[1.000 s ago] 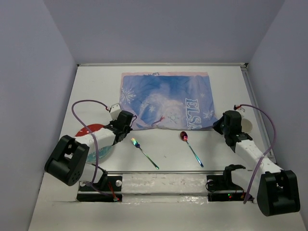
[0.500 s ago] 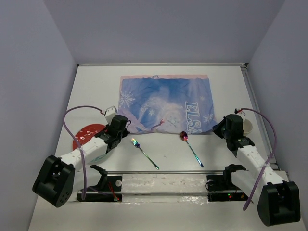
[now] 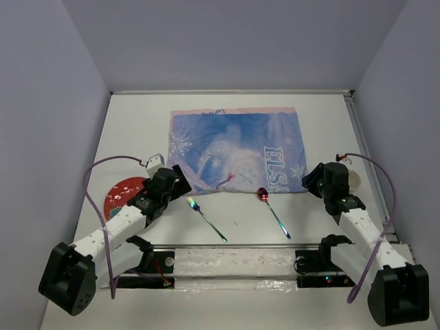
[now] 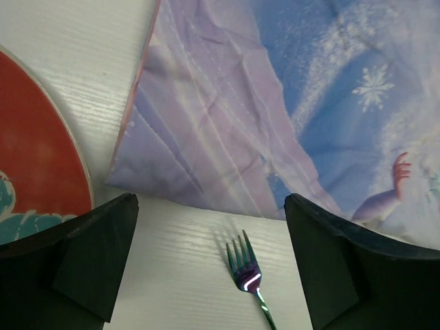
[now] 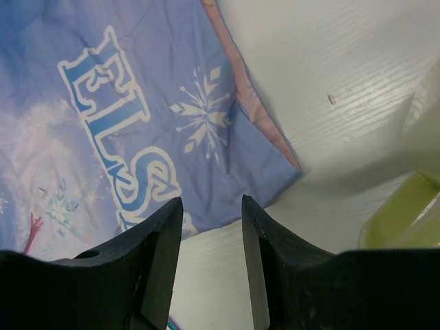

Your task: Set the dinner table for one person

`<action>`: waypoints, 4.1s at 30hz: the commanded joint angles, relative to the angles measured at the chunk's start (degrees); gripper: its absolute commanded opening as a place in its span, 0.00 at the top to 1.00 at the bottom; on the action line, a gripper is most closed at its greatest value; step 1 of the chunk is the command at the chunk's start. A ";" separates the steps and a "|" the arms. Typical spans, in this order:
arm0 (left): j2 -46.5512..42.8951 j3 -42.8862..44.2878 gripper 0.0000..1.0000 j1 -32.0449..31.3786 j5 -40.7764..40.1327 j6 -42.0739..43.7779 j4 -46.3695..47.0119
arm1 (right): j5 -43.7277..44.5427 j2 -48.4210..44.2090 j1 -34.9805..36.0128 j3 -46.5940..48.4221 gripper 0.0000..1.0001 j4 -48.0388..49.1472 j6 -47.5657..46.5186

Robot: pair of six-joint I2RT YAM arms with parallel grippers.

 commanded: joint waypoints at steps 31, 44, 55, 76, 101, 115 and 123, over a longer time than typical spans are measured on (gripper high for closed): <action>-30.72 21.58 0.01 -1.95 -2.13 25.41 2.56 | -4.23 58.85 57.28 45.43 0.46 38.78 17.10; -36.78 17.89 0.01 -1.86 -2.66 27.35 3.96 | -12.74 78.36 59.22 55.03 0.49 41.06 27.21; -34.76 18.06 0.01 -1.42 -0.55 26.82 3.35 | -13.64 87.60 59.83 63.91 0.80 38.95 30.90; -35.21 18.68 0.01 9.48 -5.83 25.68 1.94 | -11.87 39.46 41.57 34.40 1.00 42.29 17.80; -28.35 18.50 0.01 9.48 4.46 25.59 2.56 | -38.77 50.25 9.91 34.13 1.00 42.47 19.65; -28.09 18.50 0.01 9.57 4.81 25.50 2.64 | -35.00 52.10 9.91 30.34 0.77 38.34 16.58; -28.88 18.50 0.01 9.57 5.43 25.32 2.73 | -30.00 48.34 9.91 29.99 0.38 28.43 9.12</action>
